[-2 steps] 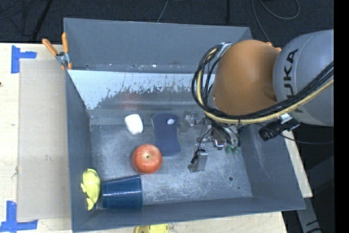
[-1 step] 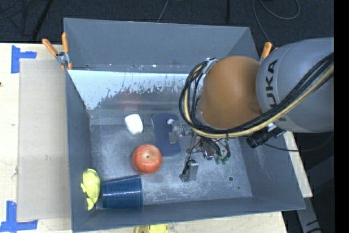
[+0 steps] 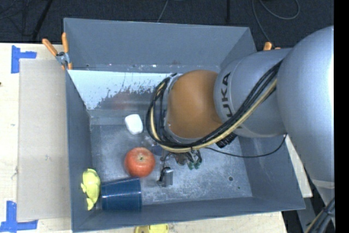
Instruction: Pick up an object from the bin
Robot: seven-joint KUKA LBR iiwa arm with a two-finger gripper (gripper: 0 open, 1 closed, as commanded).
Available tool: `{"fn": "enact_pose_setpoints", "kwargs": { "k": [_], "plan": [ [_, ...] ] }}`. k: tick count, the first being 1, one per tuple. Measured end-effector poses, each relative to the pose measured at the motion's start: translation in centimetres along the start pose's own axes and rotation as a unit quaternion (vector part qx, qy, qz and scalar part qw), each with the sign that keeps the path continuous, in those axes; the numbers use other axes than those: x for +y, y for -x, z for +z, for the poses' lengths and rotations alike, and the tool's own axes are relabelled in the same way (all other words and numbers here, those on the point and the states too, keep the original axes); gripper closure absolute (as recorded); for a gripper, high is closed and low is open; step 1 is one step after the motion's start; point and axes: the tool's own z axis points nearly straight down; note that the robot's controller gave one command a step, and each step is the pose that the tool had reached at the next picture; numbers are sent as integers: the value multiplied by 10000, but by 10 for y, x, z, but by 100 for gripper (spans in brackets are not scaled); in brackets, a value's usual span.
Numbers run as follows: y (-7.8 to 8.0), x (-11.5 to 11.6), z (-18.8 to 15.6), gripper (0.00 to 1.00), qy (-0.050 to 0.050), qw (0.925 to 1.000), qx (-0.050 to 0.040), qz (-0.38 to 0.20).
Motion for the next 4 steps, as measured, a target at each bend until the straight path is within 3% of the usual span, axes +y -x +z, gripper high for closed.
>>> {"fn": "enact_pose_setpoints", "kwargs": {
  "k": [1,2,3,4],
  "plan": [
    [-6,27,20,0,0,9990,19,450],
    [-8,34,17,0,1,9997,10,248],
    [-18,41,25,100,0,9977,24,683],
    [-18,41,25,100,0,9977,24,683]
  ]
}}
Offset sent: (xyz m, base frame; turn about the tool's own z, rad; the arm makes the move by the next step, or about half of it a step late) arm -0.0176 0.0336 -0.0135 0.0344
